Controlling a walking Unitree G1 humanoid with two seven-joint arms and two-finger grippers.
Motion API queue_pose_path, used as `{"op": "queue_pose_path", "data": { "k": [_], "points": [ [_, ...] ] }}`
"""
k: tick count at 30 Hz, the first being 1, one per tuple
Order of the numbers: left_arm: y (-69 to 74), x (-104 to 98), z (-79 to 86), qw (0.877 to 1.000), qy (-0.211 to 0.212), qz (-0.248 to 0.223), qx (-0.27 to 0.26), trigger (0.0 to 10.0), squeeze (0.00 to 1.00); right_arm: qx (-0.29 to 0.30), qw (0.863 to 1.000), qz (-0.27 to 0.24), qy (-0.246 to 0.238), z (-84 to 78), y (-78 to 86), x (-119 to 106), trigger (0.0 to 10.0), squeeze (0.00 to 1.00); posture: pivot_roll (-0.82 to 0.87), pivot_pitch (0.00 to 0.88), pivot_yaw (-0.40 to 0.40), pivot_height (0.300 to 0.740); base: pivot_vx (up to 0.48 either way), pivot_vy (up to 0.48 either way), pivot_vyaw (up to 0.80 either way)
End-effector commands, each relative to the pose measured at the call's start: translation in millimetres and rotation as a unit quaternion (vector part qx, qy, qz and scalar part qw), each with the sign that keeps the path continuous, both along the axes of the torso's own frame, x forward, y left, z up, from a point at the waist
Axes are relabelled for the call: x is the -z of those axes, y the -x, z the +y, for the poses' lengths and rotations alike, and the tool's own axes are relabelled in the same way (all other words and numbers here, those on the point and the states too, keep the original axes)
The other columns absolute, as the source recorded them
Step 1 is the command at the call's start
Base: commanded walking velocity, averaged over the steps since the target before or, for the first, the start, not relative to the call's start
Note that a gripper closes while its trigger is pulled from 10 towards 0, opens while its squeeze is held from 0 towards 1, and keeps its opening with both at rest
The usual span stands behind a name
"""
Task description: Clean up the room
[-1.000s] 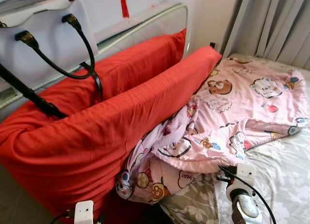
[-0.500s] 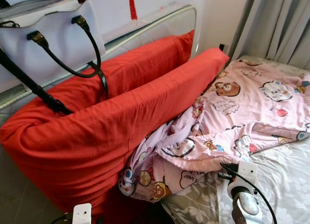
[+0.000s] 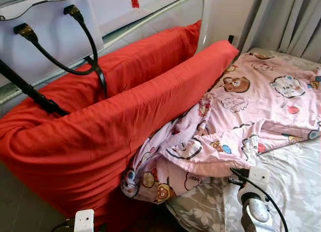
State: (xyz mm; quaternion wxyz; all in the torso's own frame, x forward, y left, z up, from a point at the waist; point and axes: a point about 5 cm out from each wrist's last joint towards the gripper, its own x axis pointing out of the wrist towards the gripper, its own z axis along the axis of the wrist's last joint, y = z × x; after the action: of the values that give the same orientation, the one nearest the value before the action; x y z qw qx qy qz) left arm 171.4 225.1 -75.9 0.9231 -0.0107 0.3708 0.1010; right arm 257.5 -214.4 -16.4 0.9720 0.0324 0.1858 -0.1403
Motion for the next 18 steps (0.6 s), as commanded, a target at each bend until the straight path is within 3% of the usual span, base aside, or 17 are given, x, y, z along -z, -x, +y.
{"op": "queue_pose_path", "data": {
  "k": [1, 8, 18],
  "points": [
    [3.4, 1.2, 3.3, 1.0, 0.0, 0.007, -0.004, 10.0, 0.0, -0.003, 1.0, -0.006, 0.004, 1.6, -2.0, -2.0, 10.0, 0.0, -0.03, 0.146, 0.019, 0.74, 0.0, 0.0, 0.0],
    [1.7, 0.4, 3.1, 1.0, 0.0, 0.004, -0.005, 10.0, 0.0, -0.008, 1.0, -0.009, 0.007, 3.7, -3.4, -3.0, 10.0, 0.0, -0.03, 0.146, 0.02, 0.74, 0.0, 0.0, 0.0],
    [1.4, 0.3, 2.6, 1.0, 0.0, 0.004, 0.001, 10.0, 0.0, -0.005, 1.0, -0.014, 0.013, 2.5, -4.1, -4.5, 10.0, 0.0, -0.03, 0.144, 0.023, 0.74, -0.25, 0.0, 0.0]
  ]
}}
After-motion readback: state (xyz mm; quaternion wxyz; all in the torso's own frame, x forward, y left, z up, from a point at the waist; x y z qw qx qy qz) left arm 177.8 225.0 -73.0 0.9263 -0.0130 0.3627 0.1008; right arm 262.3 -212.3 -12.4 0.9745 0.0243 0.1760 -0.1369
